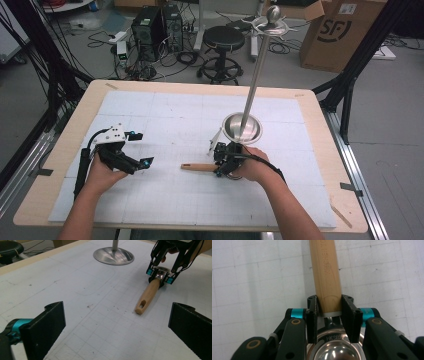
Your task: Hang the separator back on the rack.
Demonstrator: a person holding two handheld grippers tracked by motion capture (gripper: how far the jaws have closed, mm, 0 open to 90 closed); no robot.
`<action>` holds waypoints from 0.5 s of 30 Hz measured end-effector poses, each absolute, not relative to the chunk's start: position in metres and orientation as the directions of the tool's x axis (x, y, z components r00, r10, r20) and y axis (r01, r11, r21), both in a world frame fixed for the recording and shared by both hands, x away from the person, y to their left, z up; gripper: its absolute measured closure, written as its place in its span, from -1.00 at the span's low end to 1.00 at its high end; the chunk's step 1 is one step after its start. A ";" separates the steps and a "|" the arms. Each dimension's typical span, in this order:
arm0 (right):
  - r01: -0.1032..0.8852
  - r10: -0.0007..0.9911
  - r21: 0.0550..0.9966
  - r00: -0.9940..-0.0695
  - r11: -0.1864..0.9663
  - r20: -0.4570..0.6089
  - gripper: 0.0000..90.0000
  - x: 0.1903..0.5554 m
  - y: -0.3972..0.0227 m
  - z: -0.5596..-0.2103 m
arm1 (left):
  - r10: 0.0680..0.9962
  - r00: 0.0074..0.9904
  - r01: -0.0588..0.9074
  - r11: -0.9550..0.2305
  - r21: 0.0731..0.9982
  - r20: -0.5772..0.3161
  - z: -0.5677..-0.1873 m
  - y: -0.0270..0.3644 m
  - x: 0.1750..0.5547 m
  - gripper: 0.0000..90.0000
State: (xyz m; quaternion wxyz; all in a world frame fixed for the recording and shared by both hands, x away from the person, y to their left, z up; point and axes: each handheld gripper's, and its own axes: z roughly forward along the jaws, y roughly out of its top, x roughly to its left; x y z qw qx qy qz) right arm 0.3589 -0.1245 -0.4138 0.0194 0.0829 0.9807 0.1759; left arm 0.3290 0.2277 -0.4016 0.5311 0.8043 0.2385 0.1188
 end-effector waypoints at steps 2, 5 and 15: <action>0.164 0.177 0.346 -0.984 0.924 -0.006 0.53 0.358 -0.125 -0.414 | 0.516 0.854 0.260 -0.316 0.912 -0.065 -0.401 0.228 0.329 -0.96; 0.176 0.188 0.351 -0.982 0.920 0.000 0.54 0.359 -0.125 -0.414 | 0.514 0.855 0.258 -0.315 0.914 -0.064 -0.401 0.229 0.329 -0.96; 0.187 0.212 0.429 -0.977 0.884 -0.009 0.54 0.356 -0.129 -0.402 | 0.516 0.854 0.256 -0.310 0.916 -0.064 -0.400 0.230 0.329 -0.96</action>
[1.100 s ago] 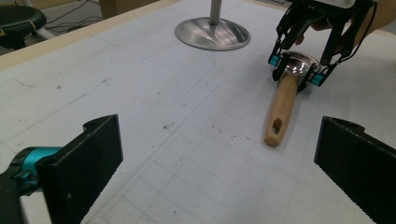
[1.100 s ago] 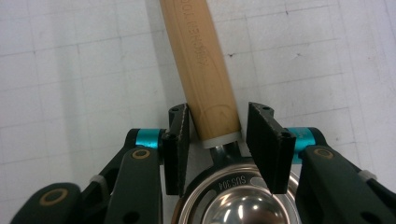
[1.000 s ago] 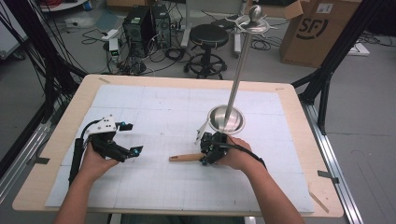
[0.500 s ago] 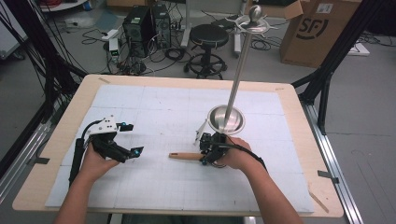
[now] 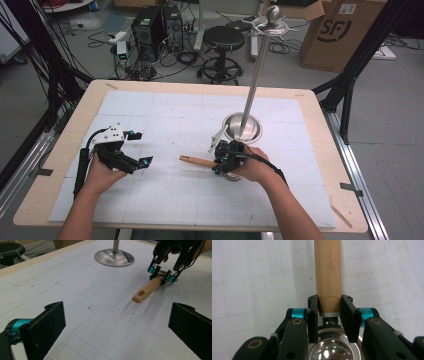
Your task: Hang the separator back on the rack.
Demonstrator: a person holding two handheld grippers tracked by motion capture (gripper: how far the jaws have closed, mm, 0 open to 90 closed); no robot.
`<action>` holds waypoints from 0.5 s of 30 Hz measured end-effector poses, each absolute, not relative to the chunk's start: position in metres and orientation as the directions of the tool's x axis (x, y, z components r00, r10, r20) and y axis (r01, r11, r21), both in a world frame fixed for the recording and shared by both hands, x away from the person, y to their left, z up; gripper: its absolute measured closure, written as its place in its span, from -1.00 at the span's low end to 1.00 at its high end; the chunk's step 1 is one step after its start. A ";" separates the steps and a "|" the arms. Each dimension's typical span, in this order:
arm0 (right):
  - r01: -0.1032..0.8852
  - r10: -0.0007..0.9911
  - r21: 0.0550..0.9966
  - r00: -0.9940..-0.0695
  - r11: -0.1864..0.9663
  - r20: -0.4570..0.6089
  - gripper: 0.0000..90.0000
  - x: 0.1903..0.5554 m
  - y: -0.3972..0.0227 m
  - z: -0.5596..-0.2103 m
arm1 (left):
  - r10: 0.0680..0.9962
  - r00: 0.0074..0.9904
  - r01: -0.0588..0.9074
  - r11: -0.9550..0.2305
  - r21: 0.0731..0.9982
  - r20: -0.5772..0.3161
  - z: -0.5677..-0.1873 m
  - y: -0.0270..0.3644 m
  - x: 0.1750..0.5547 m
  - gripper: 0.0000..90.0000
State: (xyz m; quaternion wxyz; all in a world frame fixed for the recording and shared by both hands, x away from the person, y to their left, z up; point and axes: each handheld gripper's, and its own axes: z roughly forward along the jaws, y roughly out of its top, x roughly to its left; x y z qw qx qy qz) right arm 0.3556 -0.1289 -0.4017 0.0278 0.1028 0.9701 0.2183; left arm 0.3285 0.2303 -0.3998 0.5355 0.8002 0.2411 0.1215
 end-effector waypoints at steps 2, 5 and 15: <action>0.190 0.220 0.463 -0.975 0.866 -0.012 0.54 0.355 -0.132 -0.395 | 0.517 0.853 0.258 -0.306 0.916 -0.067 -0.400 0.231 0.329 -0.96; 0.193 0.232 0.514 -0.973 0.836 -0.012 0.54 0.355 -0.139 -0.387 | 0.518 0.853 0.258 -0.308 0.916 -0.066 -0.400 0.230 0.329 -0.96; 0.206 0.296 0.702 -0.955 0.681 -0.006 0.54 0.354 -0.171 -0.355 | 0.519 0.852 0.260 -0.306 0.916 -0.069 -0.400 0.231 0.329 -0.96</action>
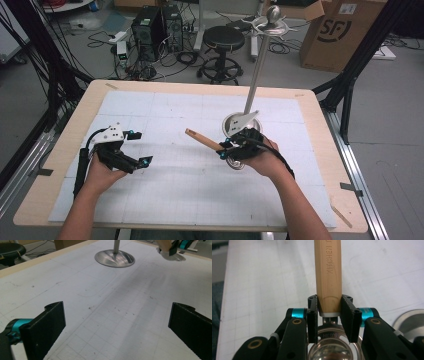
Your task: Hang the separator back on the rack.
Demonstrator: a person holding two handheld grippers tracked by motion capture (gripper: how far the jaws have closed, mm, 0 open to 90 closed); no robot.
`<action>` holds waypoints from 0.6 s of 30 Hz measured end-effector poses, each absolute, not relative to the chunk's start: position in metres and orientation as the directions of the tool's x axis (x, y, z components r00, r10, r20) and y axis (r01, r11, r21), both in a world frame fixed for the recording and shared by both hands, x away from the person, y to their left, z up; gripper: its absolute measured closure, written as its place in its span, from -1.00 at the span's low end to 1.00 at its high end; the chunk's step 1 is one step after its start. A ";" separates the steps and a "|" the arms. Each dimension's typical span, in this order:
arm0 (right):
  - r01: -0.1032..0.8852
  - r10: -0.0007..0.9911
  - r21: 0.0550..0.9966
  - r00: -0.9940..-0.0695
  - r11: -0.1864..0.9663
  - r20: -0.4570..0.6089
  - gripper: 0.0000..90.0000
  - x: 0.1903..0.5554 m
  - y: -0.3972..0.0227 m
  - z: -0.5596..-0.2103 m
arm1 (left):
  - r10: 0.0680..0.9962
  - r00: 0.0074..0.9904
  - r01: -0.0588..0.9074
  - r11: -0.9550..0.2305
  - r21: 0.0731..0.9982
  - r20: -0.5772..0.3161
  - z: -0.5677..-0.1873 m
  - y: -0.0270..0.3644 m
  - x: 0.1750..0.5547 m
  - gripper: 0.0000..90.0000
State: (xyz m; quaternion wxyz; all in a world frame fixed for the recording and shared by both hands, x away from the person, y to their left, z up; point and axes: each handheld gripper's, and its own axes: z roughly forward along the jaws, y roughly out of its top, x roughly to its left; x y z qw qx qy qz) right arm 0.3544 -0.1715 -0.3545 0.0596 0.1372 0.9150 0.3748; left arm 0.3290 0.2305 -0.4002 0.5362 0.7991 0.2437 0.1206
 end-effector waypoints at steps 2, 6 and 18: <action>0.207 0.311 0.732 -0.950 0.650 -0.007 0.54 0.354 -0.179 -0.348 | 0.518 0.852 0.260 -0.305 0.916 -0.069 -0.400 0.230 0.329 -0.96; 0.203 0.330 0.784 -0.944 0.586 -0.003 0.54 0.353 -0.191 -0.338 | 0.519 0.852 0.259 -0.308 0.916 -0.067 -0.400 0.230 0.329 -0.96; 0.179 0.392 0.862 -0.919 0.474 -0.025 0.54 0.349 -0.213 -0.316 | 0.519 0.852 0.261 -0.306 0.916 -0.070 -0.400 0.231 0.329 -0.96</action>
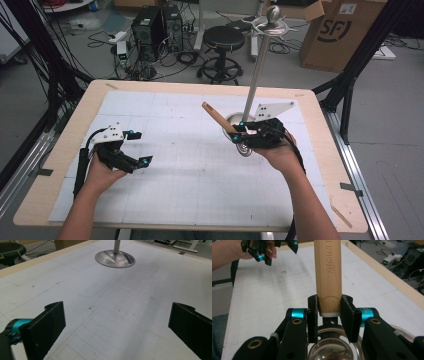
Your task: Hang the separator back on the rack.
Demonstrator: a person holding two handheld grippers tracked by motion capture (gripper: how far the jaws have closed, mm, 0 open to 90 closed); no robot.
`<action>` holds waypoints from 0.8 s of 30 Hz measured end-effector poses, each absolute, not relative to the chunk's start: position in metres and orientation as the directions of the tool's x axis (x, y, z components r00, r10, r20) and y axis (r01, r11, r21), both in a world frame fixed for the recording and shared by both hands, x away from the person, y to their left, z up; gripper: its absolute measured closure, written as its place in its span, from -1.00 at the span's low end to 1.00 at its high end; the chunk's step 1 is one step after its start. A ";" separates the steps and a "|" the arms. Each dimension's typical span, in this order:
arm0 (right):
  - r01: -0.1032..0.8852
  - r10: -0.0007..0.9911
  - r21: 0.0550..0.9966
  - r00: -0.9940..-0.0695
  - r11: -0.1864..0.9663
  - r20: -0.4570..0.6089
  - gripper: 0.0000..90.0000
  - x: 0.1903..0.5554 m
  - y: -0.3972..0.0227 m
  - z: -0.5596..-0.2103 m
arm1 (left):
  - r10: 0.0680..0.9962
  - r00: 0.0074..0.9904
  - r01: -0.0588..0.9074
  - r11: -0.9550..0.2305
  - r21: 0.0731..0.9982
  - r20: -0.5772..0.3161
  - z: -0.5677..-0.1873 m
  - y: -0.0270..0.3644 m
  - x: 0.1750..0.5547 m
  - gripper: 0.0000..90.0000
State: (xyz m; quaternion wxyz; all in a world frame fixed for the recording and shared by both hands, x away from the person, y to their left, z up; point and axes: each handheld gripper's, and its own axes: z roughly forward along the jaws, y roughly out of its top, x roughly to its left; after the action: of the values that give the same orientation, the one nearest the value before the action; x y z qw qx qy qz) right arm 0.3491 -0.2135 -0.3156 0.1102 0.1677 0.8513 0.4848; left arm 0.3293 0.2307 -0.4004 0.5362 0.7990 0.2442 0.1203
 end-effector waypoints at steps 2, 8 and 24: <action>0.174 0.402 0.872 -0.915 0.458 -0.028 0.54 0.348 -0.217 -0.312 | 0.519 0.852 0.261 -0.303 0.917 -0.072 -0.401 0.231 0.330 -0.96; 0.161 0.437 0.904 -0.899 0.396 -0.032 0.54 0.347 -0.234 -0.296 | 0.521 0.850 0.262 -0.298 0.918 -0.074 -0.401 0.231 0.331 -0.96; 0.152 0.518 0.940 -0.855 0.305 -0.030 0.53 0.347 -0.280 -0.265 | 0.518 0.852 0.262 -0.289 0.921 -0.080 -0.401 0.232 0.331 -0.96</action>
State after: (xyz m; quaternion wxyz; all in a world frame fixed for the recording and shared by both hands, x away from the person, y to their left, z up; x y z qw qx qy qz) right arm 0.3466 -0.2804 -0.2648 0.1662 0.2118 0.7904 0.5503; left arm 0.3313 0.2317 -0.4009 0.5433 0.7942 0.2456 0.1176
